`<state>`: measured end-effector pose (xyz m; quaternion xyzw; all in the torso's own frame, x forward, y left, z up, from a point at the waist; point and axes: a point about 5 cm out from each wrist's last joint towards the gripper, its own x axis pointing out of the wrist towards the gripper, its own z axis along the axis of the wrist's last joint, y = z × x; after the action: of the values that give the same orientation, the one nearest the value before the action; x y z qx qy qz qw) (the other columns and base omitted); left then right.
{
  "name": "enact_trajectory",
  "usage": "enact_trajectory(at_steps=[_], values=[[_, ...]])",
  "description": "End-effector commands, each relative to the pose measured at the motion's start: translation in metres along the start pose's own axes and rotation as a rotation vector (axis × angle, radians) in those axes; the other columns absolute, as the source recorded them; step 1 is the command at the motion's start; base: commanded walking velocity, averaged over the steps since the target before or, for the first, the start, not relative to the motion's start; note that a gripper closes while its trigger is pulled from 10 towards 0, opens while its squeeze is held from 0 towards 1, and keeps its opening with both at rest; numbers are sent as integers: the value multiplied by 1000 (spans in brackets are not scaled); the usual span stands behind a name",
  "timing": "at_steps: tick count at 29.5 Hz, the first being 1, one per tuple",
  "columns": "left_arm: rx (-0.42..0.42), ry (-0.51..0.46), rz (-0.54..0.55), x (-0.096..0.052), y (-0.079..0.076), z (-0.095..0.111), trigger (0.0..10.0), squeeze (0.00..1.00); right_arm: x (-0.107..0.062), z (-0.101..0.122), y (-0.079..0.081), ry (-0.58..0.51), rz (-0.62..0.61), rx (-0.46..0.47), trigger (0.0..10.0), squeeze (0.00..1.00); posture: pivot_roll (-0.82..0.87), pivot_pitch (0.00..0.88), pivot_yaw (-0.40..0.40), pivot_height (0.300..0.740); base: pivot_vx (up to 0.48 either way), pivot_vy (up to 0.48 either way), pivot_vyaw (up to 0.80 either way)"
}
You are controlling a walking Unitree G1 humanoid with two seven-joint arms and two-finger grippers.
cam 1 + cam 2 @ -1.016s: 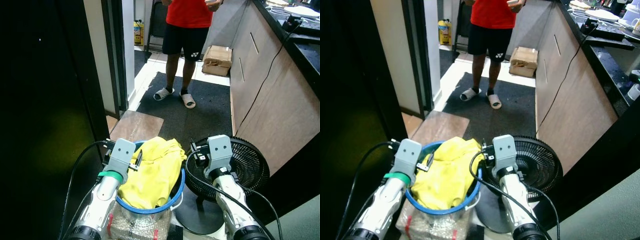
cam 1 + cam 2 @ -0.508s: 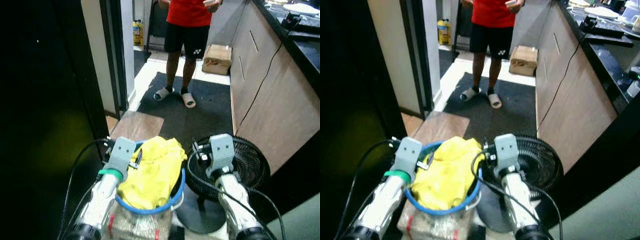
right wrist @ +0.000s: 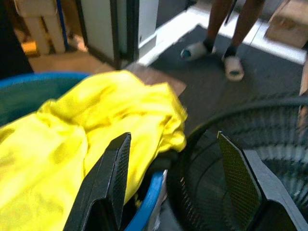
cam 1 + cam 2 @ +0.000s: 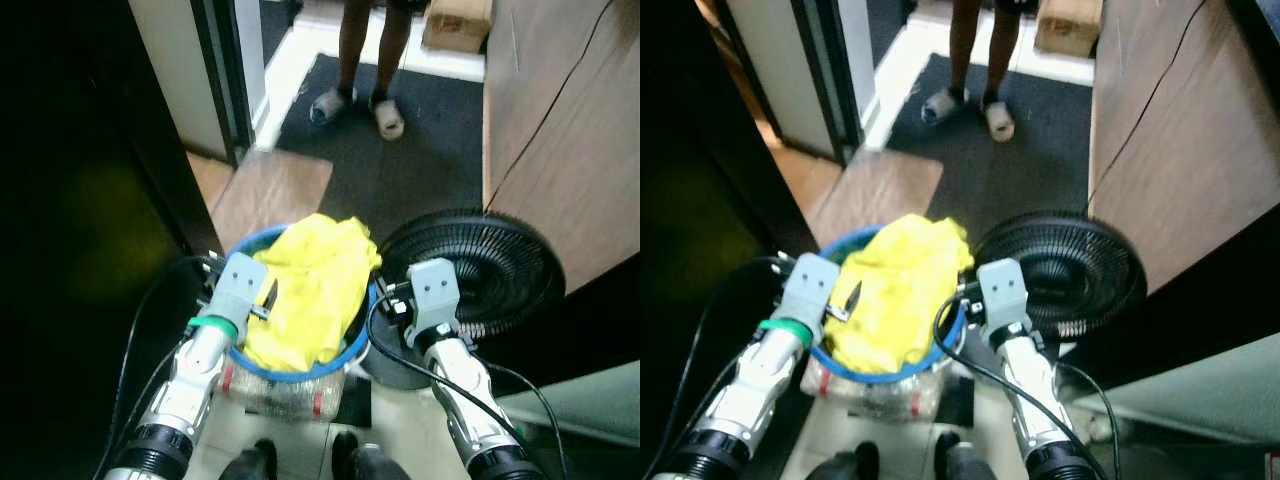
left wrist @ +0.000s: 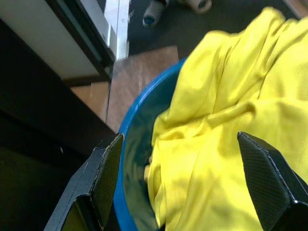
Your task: Clothes washing
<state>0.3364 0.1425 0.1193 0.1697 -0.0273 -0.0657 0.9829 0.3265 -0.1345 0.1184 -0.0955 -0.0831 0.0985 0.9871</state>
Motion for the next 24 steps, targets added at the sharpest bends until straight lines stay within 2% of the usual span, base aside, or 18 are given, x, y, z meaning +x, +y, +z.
enact_trajectory(at_steps=[1, 5, 7, 11, 13, 14, 15, 16, 18, 19, 21, 24], values=[[-2, 42, -10, -5, -2, -9, 10000, 0, -5, -7, 3, 37, 8, 7, 10000, 0, 77, 451, 63, 740, 0, 0, 0], [-9, 39, -17, -1, -7, -4, 10000, 0, -2, -6, 2, 40, 7, 4, 10000, 0, 83, 466, 71, 740, 0, 0, 0], [-16, 49, -31, 3, -16, -1, 10000, 0, 1, -3, -4, 34, -16, -10, 10000, 0, 73, 470, 81, 740, 0, 0, 0], [-15, 82, -28, 7, -21, -4, 10000, 0, 1, 0, -11, 26, -41, -14, 10000, 0, 65, 470, 86, 740, 0, 0, 0], [-29, 152, 23, 13, -12, -12, 10000, 0, -1, 4, -10, 15, -39, -7, 10000, 0, 55, 471, 88, 740, 0, 0, 0], [-29, 152, 23, 13, -12, -12, 10000, 0, -1, 4, -10, 15, -39, -7, 10000, 0, 55, 471, 88, 740, 0, 0, 0], [-25, 181, 52, 15, -3, -15, 10000, 0, -2, 4, -2, 16, -4, -8, 10000, 0, 55, 468, 87, 740, 0, 0, 0], [-25, 181, 52, 15, -3, -15, 10000, 0, -2, 4, -2, 16, -4, -8, 10000, 0, 55, 468, 87, 740, 0, 0, 0], [-6, 204, 92, 14, 17, -20, 10000, 0, 3, 1, 17, 31, 71, 1, 10000, 0, 81, 469, 84, 740, 0, 0, 0], [-6, 204, 92, 14, 17, -20, 10000, 0, 3, 1, 17, 31, 71, 1, 10000, 0, 81, 469, 84, 740, 0, 0, 0], [6, 212, 115, 9, 28, -23, 10000, 0, 14, -3, 29, 62, 91, 12, 10000, 0, 116, 473, 76, 740, 0, 0, 0], [9, 216, 129, 4, 34, -25, 10000, 0, 24, -4, 35, 89, 81, 25, 10000, 0, 130, 475, 72, 740, 0, 0, 0]])
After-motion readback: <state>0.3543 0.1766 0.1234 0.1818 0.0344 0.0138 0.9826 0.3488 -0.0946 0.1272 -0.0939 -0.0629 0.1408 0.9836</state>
